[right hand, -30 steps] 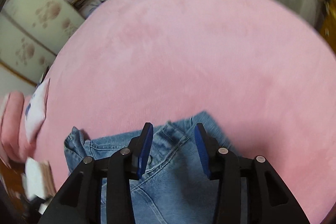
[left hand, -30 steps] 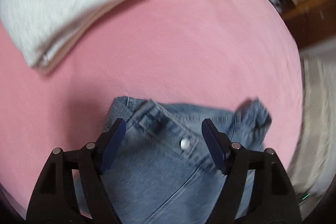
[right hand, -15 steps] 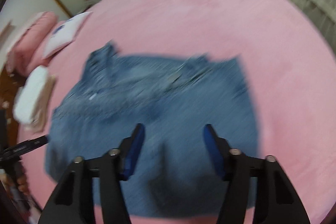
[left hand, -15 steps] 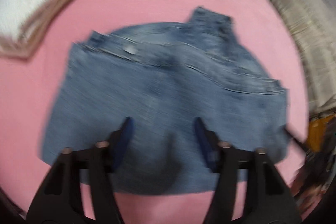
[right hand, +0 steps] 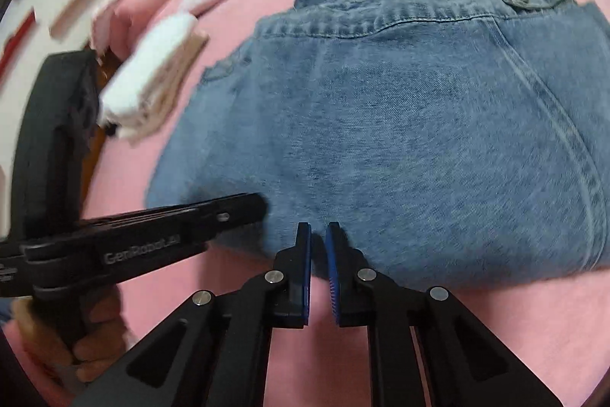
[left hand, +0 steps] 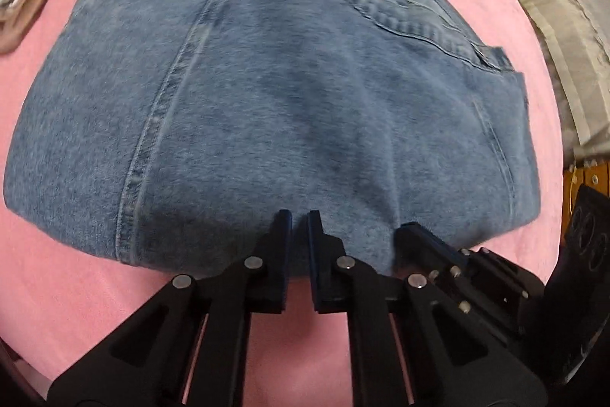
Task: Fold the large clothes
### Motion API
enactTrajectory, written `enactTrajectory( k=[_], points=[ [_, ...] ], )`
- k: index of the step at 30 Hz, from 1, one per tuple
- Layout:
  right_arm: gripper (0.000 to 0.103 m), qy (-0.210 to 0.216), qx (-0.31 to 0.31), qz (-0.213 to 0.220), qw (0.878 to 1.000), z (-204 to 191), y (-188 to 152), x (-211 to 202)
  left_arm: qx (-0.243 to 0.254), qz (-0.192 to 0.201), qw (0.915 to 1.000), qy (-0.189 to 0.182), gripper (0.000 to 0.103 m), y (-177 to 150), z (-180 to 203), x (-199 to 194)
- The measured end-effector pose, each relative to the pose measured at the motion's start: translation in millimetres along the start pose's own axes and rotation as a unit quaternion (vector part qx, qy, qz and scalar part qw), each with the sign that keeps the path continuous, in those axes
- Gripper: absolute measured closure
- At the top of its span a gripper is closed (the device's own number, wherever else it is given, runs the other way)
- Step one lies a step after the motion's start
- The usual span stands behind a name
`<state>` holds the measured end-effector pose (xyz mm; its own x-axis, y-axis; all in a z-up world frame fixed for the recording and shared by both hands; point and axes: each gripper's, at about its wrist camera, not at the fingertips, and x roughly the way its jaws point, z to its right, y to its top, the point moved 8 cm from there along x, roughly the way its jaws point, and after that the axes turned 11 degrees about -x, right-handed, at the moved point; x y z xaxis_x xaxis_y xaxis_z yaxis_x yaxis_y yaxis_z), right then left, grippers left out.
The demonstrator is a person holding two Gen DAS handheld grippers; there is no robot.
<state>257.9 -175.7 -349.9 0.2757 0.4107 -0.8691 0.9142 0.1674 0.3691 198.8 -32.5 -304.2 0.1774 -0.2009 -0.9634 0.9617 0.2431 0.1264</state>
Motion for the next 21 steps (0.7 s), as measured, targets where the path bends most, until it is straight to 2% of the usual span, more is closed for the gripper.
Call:
enactTrajectory(
  k=[2, 4, 7, 8, 10, 11, 12, 13, 14, 15, 16, 19, 21],
  points=[
    [0.103, 0.012, -0.002, 0.007, 1.000, 11, -3, -1, -0.007, 0.009, 0.9999, 0.010, 0.102, 3, -8, 1],
    [0.103, 0.028, 0.005, 0.017, 0.999, 27, -6, -4, -0.006, 0.039, 0.9983, 0.042, 0.102, 9, -20, -4],
    [0.103, -0.019, 0.020, 0.039, 0.999, 73, -7, -18, 0.000, 0.061, 0.9965, 0.057, 0.102, 15, -34, -12],
    [0.103, -0.017, 0.034, 0.045, 0.998, 88, -6, -20, 0.001, 0.064, 0.9958, 0.066, 0.102, 16, -38, -14],
    [0.103, -0.031, 0.071, 0.062, 0.995, 126, -9, -35, 0.007, 0.078, 0.9919, 0.100, 0.102, 21, -54, -23],
    [0.103, -0.055, 0.080, 0.066, 0.993, 144, -12, -44, 0.006, 0.084, 0.9901, 0.112, 0.102, 22, -63, -28],
    [0.103, -0.062, 0.087, 0.071, 0.992, 161, -14, -50, 0.000, 0.085, 0.9900, 0.113, 0.102, 22, -70, -30],
    [0.103, -0.051, 0.098, 0.073, 0.991, 173, -20, -57, -0.013, 0.091, 0.9864, 0.137, 0.102, 24, -84, -34],
    [0.103, -0.068, 0.104, 0.069, 0.990, 183, -22, -59, -0.021, 0.095, 0.9820, 0.162, 0.102, 27, -99, -38],
    [0.103, -0.147, 0.098, 0.048, 0.983, 202, -32, -68, -0.033, 0.097, 0.9772, 0.186, 0.102, 29, -117, -41],
    [0.103, -0.181, 0.090, 0.041, 0.978, 213, -39, -75, -0.049, 0.097, 0.9747, 0.195, 0.102, 30, -131, -42],
    [0.103, -0.180, 0.106, 0.053, 0.977, 232, -57, -97, -0.114, 0.087, 0.9653, 0.218, 0.102, 30, -182, -43],
    [0.103, -0.218, 0.076, 0.040, 0.972, 232, -59, -104, -0.138, 0.089, 0.9641, 0.209, 0.102, 33, -193, -46]
  ],
)
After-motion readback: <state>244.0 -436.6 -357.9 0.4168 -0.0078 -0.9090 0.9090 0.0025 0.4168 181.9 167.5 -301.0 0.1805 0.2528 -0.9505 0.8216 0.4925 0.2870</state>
